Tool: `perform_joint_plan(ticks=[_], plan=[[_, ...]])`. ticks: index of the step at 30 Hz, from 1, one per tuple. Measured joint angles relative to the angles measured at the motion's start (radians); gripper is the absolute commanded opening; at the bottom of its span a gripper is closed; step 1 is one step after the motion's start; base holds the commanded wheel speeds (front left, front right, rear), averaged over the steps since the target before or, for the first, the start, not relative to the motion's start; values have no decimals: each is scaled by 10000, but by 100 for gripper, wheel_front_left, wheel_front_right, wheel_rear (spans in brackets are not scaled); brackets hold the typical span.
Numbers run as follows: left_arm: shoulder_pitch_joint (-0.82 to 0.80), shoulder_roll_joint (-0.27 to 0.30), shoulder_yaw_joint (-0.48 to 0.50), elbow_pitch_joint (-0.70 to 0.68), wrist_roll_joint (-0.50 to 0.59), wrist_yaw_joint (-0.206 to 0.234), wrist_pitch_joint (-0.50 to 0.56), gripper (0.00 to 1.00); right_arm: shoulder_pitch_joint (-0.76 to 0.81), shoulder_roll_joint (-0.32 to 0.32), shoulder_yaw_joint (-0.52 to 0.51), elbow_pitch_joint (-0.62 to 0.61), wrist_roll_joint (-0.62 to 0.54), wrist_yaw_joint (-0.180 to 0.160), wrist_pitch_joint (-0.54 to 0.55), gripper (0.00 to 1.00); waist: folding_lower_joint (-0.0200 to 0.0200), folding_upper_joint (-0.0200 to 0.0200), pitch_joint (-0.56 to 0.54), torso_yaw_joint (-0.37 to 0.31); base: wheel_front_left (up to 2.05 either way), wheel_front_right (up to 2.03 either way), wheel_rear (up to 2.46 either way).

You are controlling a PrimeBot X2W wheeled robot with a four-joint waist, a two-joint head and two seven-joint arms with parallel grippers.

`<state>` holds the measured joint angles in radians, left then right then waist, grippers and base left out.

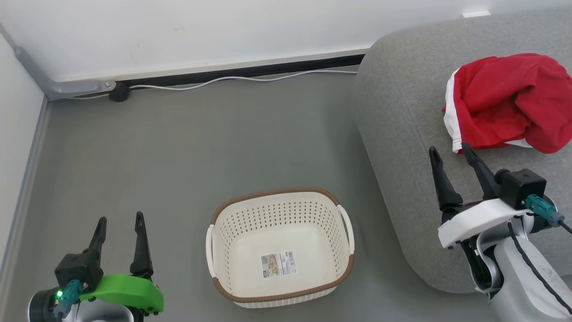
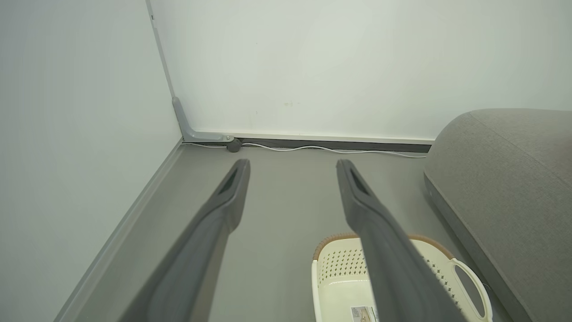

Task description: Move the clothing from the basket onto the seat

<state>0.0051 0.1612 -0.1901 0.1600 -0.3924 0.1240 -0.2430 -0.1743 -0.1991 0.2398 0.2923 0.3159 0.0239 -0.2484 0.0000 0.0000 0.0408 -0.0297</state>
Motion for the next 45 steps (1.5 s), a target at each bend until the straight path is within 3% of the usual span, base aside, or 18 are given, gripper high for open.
perform_joint_plan(ticks=[14,15,25,45], plan=[[7,-194,25,-25,293,0,0,100,190,-107,-31,-339,0,-84,119,100,0,0,7,29,0,0,0],[7,-198,31,-25,305,0,0,0,191,-125,-35,-372,0,-84,132,0,0,0,7,33,0,0,0],[59,-431,-61,493,77,-96,84,0,654,163,-102,98,299,-65,222,0,0,0,-10,51,0,0,0],[58,-564,476,571,-2692,-550,790,0,632,453,-918,167,3068,111,1047,0,0,0,-93,102,0,0,0]])
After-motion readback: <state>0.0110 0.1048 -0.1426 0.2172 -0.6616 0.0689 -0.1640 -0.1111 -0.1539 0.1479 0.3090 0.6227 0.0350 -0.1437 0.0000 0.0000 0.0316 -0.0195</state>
